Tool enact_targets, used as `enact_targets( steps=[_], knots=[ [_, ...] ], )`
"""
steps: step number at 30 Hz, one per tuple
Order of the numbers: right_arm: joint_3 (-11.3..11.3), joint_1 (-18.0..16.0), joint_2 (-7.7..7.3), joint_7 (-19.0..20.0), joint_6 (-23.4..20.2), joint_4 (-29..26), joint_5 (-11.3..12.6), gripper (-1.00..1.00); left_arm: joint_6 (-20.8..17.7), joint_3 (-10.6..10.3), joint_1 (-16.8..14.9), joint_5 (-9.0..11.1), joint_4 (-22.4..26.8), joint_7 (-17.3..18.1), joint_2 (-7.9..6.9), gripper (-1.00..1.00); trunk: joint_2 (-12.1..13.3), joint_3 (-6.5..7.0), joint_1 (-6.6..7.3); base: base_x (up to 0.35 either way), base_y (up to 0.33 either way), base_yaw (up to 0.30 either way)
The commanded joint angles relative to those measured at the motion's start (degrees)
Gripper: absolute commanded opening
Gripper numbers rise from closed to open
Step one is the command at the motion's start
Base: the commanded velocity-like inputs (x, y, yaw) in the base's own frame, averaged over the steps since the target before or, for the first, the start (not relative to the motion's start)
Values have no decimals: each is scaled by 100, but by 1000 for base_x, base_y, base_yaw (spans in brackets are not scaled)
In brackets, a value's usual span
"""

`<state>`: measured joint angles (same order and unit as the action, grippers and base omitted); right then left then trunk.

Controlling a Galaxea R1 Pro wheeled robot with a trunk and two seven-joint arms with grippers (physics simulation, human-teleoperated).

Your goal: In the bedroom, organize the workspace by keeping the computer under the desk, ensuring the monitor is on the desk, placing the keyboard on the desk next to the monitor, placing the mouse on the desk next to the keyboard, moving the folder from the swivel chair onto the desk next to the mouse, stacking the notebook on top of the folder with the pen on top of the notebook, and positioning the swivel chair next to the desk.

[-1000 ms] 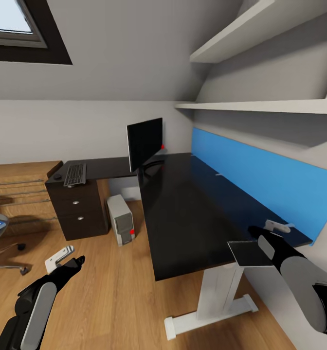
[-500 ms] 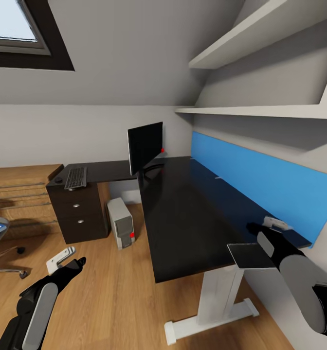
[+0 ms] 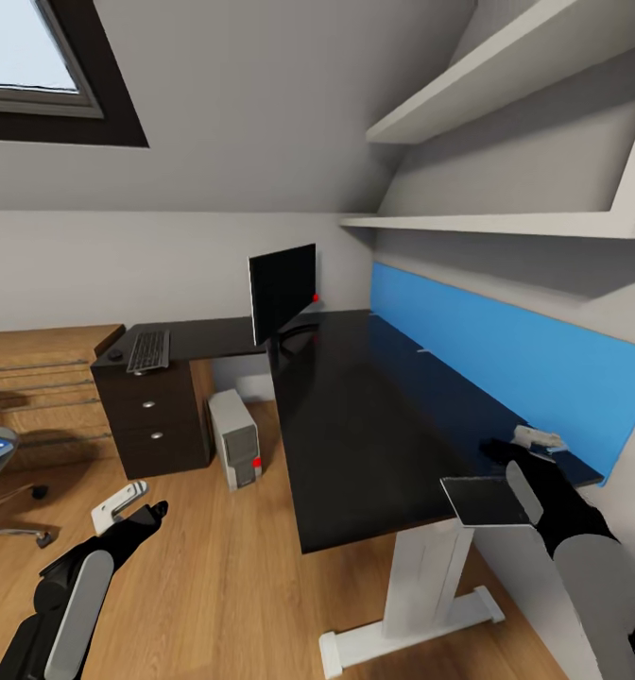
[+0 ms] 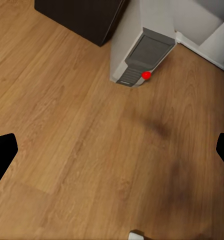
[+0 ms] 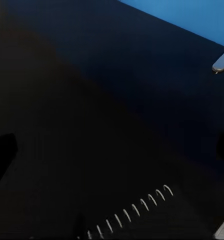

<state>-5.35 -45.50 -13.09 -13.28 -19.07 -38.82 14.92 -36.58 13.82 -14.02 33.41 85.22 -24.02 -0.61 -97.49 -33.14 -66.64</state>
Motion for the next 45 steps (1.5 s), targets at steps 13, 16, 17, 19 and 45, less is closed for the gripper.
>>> enact_targets(
  steps=[13, 16, 17, 19, 45],
  knots=[
    [-3, 1115, 397, -46, -556, -1801, 64, 100, -16, -2, -4, 60, -5, -50, -1, 100, -3, -2, 0, 0, 0, 0],
    [-2, 1132, 413, -46, -559, -1823, 64, 100, -16, -2, -4, 60, -10, -50, -1, 100, -3, -2, 0, 0, 0, 0],
    [-2, 1135, 416, -45, -560, -1828, 66, 100, -16, -2, -4, 60, -10, -50, -1, 100, -3, -2, 0, 0, 0, 0],
    [0, 1142, 428, -43, -558, -1838, 69, 100, -16, -2, -4, 63, -17, -50, -1, 100, -3, -2, 0, 0, 0, 0],
    [-10, 1339, 597, -61, -536, -2330, 44, 100, -7, -90, -4, 60, -102, -43, 18, 100, -3, 99, 0, -133, -59, 74]
  ],
)
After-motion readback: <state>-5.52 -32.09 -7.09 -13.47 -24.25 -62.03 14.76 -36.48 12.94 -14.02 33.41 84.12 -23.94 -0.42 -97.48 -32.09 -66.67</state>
